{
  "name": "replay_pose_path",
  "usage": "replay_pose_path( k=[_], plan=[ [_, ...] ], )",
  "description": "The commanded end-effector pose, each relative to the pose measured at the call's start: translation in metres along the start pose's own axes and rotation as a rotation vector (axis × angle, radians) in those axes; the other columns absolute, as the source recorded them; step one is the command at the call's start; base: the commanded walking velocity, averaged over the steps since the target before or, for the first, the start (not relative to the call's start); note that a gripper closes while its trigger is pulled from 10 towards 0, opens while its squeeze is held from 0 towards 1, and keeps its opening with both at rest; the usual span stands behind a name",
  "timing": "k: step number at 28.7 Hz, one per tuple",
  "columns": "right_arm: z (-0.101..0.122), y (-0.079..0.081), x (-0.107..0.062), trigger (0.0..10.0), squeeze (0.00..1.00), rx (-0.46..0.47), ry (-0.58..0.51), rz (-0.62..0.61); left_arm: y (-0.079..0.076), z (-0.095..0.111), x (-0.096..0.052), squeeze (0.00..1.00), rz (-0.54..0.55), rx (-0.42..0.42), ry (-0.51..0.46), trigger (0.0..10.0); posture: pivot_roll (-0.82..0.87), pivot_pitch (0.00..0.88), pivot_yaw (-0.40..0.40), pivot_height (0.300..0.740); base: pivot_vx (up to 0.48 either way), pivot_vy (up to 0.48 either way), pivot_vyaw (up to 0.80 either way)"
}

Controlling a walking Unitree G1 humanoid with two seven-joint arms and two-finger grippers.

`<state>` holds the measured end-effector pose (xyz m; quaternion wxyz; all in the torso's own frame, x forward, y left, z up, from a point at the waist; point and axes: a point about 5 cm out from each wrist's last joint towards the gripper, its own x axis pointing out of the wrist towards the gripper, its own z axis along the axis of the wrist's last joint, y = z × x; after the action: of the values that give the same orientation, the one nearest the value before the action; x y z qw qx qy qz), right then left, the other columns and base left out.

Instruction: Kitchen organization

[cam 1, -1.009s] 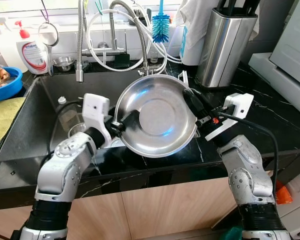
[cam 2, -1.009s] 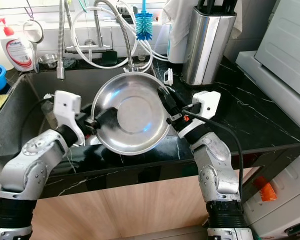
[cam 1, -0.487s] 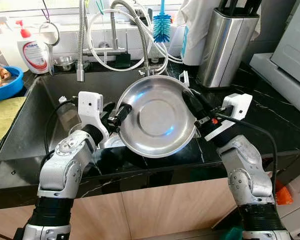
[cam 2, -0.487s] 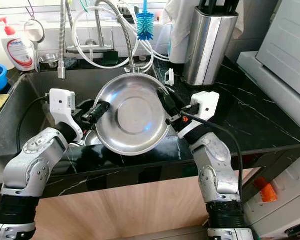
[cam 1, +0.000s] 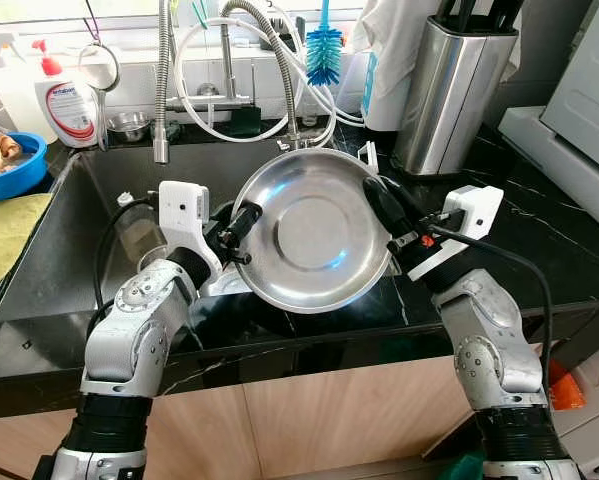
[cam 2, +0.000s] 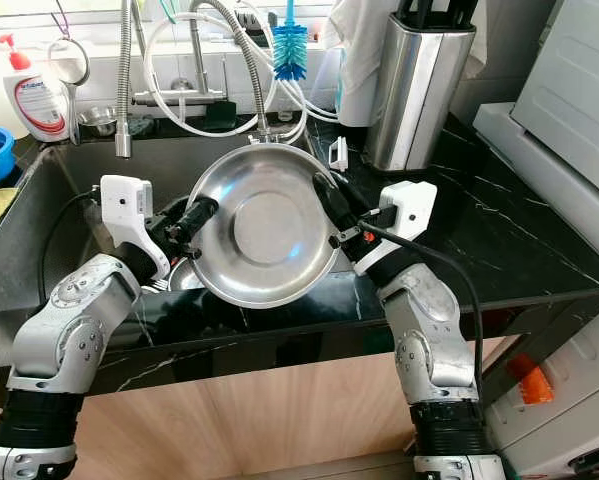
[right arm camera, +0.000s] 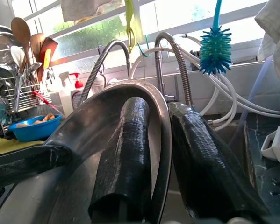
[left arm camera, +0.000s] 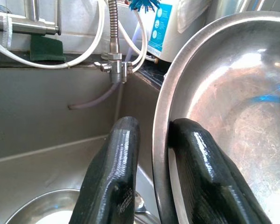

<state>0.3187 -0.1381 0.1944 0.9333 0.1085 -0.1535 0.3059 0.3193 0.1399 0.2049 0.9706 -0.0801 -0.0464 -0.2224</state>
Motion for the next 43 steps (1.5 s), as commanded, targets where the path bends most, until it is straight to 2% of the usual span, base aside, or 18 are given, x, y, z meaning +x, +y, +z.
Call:
replay_pose_path(
  k=[1, 2, 3, 4, 5, 25, 26, 30, 34, 37, 38, 39, 41, 42, 43],
  plan=[
    [-0.002, -0.002, -0.004, 10.0, 0.0, -0.008, 0.017, -0.002, 0.015, 0.017, -0.003, 0.0, 0.081, 0.037, -0.073, 0.0, 0.09, 0.0, -0.042, 0.74, 0.0, 0.0, 0.0],
    [-0.002, -0.002, -0.004, 10.0, 0.35, 0.0, 0.017, 0.0, 0.015, 0.017, -0.003, 0.0, 0.081, 0.04, -0.075, 0.0, 0.09, 0.0, -0.042, 0.74, 0.0, 0.0, 0.0],
    [-0.002, -0.002, -0.004, 10.0, 0.35, 0.0, 0.017, 0.0, 0.015, 0.017, -0.003, 0.0, 0.081, 0.04, -0.075, 0.0, 0.09, 0.0, -0.042, 0.74, 0.0, 0.0, 0.0],
    [-0.002, -0.002, -0.003, 10.0, 0.79, 0.003, 0.016, 0.0, 0.015, 0.017, -0.003, 0.0, 0.081, 0.041, -0.075, 0.0, 0.09, 0.0, -0.042, 0.74, 0.0, 0.0, 0.0],
    [-0.002, -0.001, -0.003, 10.0, 1.0, 0.011, 0.014, 0.002, 0.015, 0.017, -0.003, 0.0, 0.08, 0.041, -0.076, 0.0, 0.09, 0.0, -0.042, 0.74, 0.0, 0.0, 0.0],
    [-0.001, 0.001, -0.001, 10.0, 1.0, 0.006, 0.004, -0.004, 0.013, 0.019, -0.002, 0.0, 0.072, 0.044, -0.089, 0.0, 0.09, 0.0, -0.04, 0.74, 0.0, 0.0, 0.0],
    [0.0, 0.0, 0.0, 10.0, 0.0, -0.002, 0.003, -0.014, 0.013, 0.019, -0.002, 0.0, 0.074, 0.044, -0.09, 0.0, 0.09, 0.0, -0.039, 0.74, 0.0, 0.0, 0.0],
    [0.0, 0.0, 0.001, 10.0, 0.0, -0.003, 0.002, -0.02, 0.014, 0.019, -0.002, 0.0, 0.08, 0.045, -0.094, 0.0, 0.09, 0.0, -0.038, 0.74, 0.0, 0.0, 0.0],
    [0.003, -0.008, -0.001, 10.0, 0.0, -0.024, -0.013, -0.107, 0.02, 0.02, -0.003, 0.0, 0.121, 0.044, -0.106, 0.0, 0.09, 0.0, -0.037, 0.74, 0.0, 0.0, 0.0],
    [0.008, -0.014, 0.0, 10.0, 0.0, -0.038, -0.033, -0.157, 0.029, 0.024, -0.003, 0.0, 0.217, 0.057, -0.136, 0.0, 0.09, 0.0, -0.037, 0.74, 0.0, 0.0, 0.0],
    [0.011, -0.016, 0.001, 10.0, 0.0, -0.043, -0.043, -0.181, 0.039, 0.029, -0.003, 0.0, 0.316, 0.066, -0.176, 0.0, 0.09, 0.0, -0.035, 0.74, 0.0, 0.0, 0.0],
    [0.011, -0.016, 0.001, 10.0, 0.0, -0.043, -0.043, -0.181, 0.039, 0.029, -0.003, 0.0, 0.316, 0.066, -0.176, 0.0, 0.09, 0.0, -0.035, 0.74, 0.0, 0.0, 0.0],
    [0.013, -0.015, 0.001, 10.0, 0.0, -0.042, -0.052, -0.199, 0.047, 0.034, -0.006, 0.0, 0.399, 0.069, -0.218, 0.0, 0.08, 0.0, -0.034, 0.74, 0.0, 0.0, 0.0],
    [0.013, -0.014, 0.0, 10.0, 0.0, -0.041, -0.056, -0.204, 0.051, 0.037, -0.008, 0.0, 0.444, 0.083, -0.241, 1.6, 0.08, 0.0, -0.034, 0.74, 0.0, 0.0, 0.0],
    [0.013, -0.013, 0.0, 10.0, 0.0, -0.04, -0.06, -0.206, 0.053, 0.04, -0.009, 0.0, 0.467, 0.099, -0.256, 1.6, 0.08, 0.0, -0.034, 0.74, 0.0, 0.0, 0.0]
  ],
)
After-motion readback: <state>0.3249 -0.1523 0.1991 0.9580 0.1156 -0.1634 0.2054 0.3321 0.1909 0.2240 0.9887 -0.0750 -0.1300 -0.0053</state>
